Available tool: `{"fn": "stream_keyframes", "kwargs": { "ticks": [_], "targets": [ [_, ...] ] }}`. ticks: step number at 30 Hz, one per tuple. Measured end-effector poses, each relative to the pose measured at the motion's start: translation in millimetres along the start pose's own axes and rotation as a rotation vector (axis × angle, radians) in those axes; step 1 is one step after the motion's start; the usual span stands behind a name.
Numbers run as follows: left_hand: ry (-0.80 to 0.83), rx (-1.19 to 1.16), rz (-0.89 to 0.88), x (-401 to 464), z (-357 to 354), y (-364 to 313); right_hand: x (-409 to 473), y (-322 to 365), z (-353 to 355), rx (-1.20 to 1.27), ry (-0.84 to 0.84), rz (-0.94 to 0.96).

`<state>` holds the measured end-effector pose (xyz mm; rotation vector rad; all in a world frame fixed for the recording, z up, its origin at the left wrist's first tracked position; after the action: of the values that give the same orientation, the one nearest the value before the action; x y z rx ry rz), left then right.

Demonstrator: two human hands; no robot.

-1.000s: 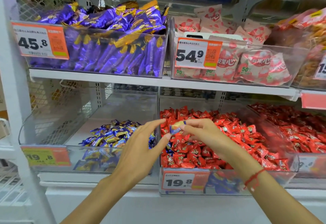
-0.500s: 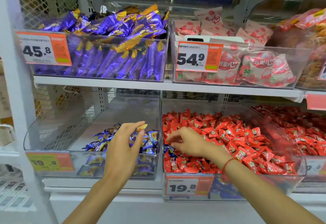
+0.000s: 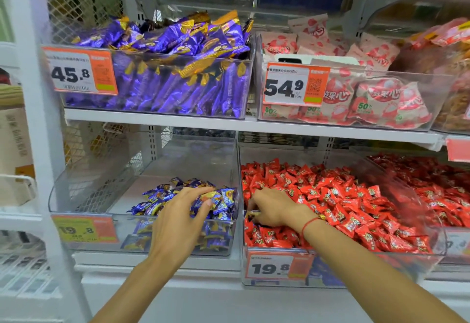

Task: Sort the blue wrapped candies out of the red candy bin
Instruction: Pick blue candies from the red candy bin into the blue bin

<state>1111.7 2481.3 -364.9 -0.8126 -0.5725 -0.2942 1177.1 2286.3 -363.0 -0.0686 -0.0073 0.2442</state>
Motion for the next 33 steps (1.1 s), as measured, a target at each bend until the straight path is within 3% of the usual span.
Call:
{"fn": "stream_keyframes", "kwargs": {
  "ticks": [6,10,16,24,33],
  "targets": [
    [-0.022,0.029,0.098,0.2,4.7,3.9,-38.9,-27.1,27.9,0.863,-0.11,0.007],
    [-0.004,0.07,0.07,-0.5,2.0,1.5,-59.0,-32.1,36.6,1.203,-0.09,-0.054],
    [0.026,0.077,-0.039,-1.9,-3.0,-16.1,-71.6,-34.6,35.8,1.338,-0.001,-0.101],
    [0.03,-0.139,-0.142,0.1,-15.1,-49.1,-76.0,-27.1,41.0,1.801,0.075,-0.096],
    [-0.05,-0.368,-0.063,4.0,-23.2,-69.6,-81.2,-19.4,56.2,1.783,0.136,0.056]
  ]
}}
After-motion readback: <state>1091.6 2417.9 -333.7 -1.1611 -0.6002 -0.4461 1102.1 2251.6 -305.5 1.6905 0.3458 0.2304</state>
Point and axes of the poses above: each hand's wrist, its own x-axis towards the middle knuckle, its own z-axis out of the back of the hand, y = z × x, the point moved 4 cm from there along x, towards the middle knuckle, and after that the axes turned 6 degrees about -z, right-handed, at the moved point
